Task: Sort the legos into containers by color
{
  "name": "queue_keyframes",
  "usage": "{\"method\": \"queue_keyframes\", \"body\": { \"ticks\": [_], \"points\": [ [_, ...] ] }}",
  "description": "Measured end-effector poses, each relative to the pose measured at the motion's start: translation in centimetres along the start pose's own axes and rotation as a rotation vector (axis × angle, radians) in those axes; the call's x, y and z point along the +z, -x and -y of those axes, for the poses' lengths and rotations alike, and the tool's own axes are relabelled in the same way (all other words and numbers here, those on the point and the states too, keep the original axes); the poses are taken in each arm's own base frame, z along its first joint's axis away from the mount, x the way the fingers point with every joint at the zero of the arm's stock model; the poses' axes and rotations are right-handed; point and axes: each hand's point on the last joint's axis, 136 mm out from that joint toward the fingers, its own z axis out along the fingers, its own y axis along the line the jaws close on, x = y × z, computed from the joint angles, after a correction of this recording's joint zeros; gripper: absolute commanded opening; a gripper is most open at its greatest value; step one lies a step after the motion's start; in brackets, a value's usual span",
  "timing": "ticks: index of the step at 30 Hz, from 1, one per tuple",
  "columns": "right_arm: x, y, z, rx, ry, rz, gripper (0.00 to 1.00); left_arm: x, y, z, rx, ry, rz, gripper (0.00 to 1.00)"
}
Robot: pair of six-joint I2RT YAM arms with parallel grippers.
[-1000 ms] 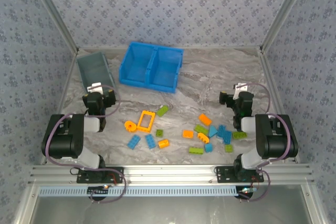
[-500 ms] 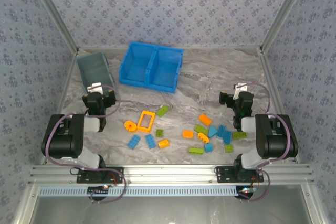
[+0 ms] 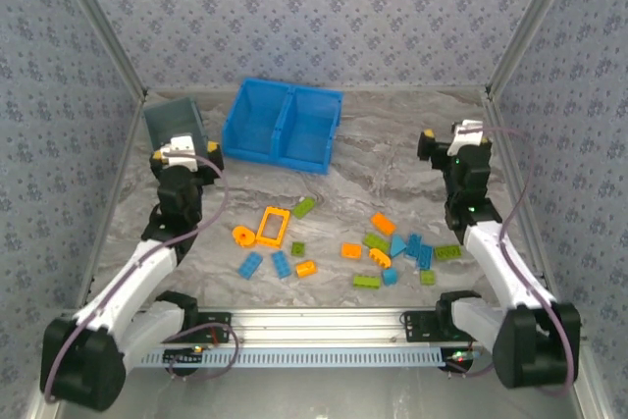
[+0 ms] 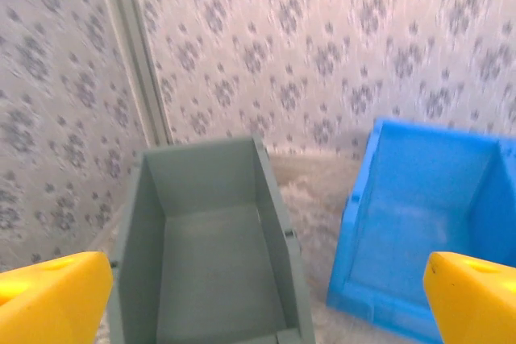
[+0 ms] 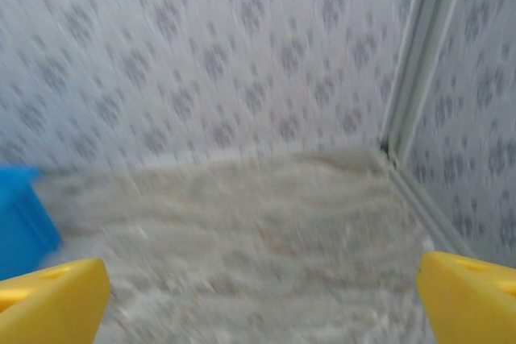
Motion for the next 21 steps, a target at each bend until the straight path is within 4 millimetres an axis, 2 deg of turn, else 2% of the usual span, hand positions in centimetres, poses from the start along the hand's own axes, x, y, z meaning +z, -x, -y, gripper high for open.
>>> {"method": "queue_keyframes", "body": {
  "ticks": [2,5,7,8,10,12,15,17,19,21],
  "points": [
    [-1.3,3.5,-1.0,0.031,0.027,0.052,1.0,-0.9,1.5,-0.6,-0.013,0.014,0.01,0.99],
    [-2.4,7.3,-2.5,0.143,0.085,0.049,1.0,-1.4,3.1,-1.0,-0.033,0.027,-0.029,0.99],
    [-2.4,8.3,-3.1,0.262,0.112,-0.009,1.0,-1.3,4.2,-1.0,-0.084,0.036,-0.097,1.0],
    [-2.2,8.2,-3.5,0.31,0.129,-0.045,1.0,-1.1,4.9,-1.2,-0.123,0.051,-0.134,0.99],
    [-1.1,6.4,-5.1,0.365,0.181,-0.154,0.97,0.0,6.2,-2.0,-0.203,0.07,-0.185,0.99],
    [0.0,4.1,-7.7,0.364,0.211,-0.298,0.94,2.0,5.7,-3.7,-0.285,0.107,-0.272,0.99],
    [1.6,0.4,-14.9,0.29,0.305,-0.497,0.91,5.5,3.9,-5.4,-0.368,0.159,-0.44,0.98],
    [2.1,-3.1,-19.8,0.232,0.364,-0.629,0.87,8.9,1.6,-4.6,-0.386,0.147,-0.568,0.94],
    [2.7,-6.1,-22.7,0.192,0.38,-0.736,0.81,11.1,-1.4,-3.3,-0.389,0.12,-0.683,0.92],
    [4.1,-8.8,-24.4,0.171,0.365,-0.822,0.77,12.6,-4.6,-2.3,-0.39,0.102,-0.794,0.89]
  ]
}}
